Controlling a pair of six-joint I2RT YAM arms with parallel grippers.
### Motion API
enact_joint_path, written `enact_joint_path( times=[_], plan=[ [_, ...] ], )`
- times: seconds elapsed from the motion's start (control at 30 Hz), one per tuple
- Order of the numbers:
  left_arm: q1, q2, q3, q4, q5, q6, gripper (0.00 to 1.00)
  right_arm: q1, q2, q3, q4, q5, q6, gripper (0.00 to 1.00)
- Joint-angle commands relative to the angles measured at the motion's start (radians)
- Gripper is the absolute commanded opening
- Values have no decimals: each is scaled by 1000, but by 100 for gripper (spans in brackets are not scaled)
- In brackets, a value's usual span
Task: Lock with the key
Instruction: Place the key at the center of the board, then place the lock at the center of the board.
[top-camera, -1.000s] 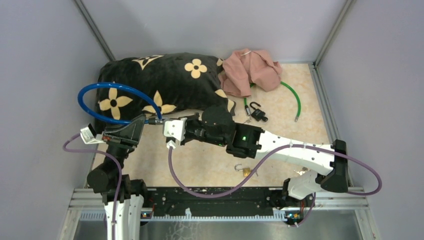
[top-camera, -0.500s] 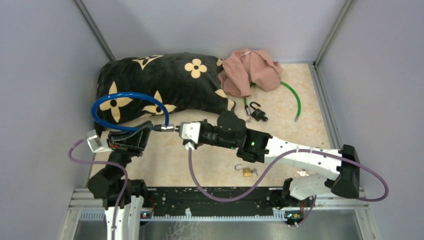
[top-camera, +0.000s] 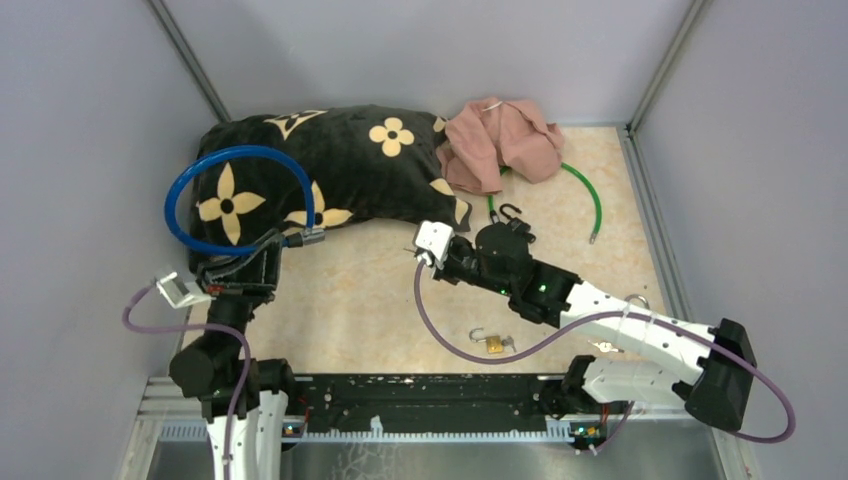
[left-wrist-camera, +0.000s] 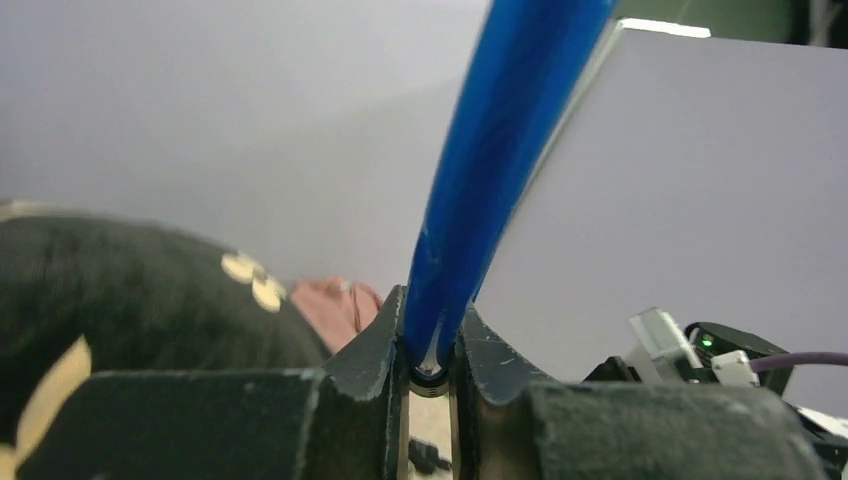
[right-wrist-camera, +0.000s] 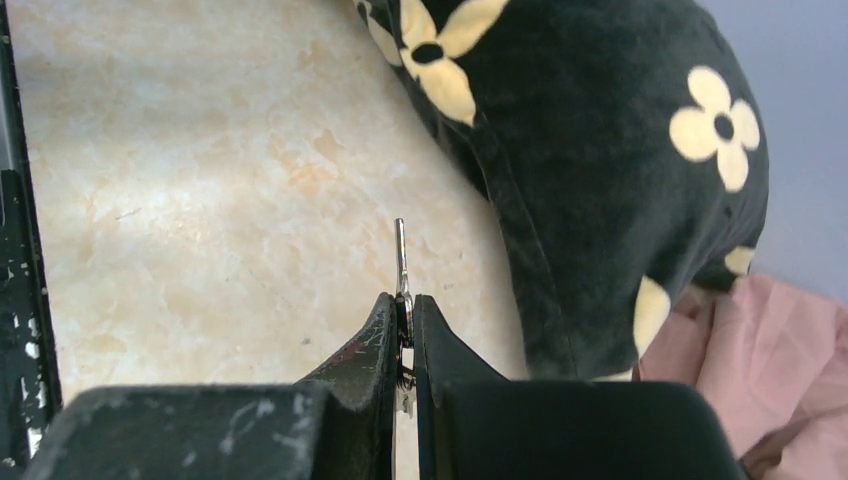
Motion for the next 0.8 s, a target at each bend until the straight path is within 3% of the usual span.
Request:
enact_joint_path(
  times=[0.0, 0.1, 0.27, 0.43, 0.57, 0.7, 0.77],
  plan=[
    [2, 71, 49, -433, -10, -62, 0, -21, -62, 9, 29, 26, 110, 0],
    [-12, 189, 13, -703, 89, -48, 0, -22, -51, 29, 11, 32, 164, 0],
    [-29, 269, -93, -757, 370, -65, 0, -5, -3, 50, -5, -12, 248, 0],
    [-49, 353, -199, -752, 400, -93, 0, 60, 117, 55, 102, -47, 360, 0],
    [-77, 438, -263, -787, 341, -146, 1, 106, 278, 100, 195, -51, 479, 0],
    [-78, 454, -234, -850, 258, -140, 57, 110, 500, 233, 201, -25, 586, 0],
    [-77, 434, -217, -896, 217, -148, 75, 110, 602, 316, 149, 25, 626, 0]
  ],
)
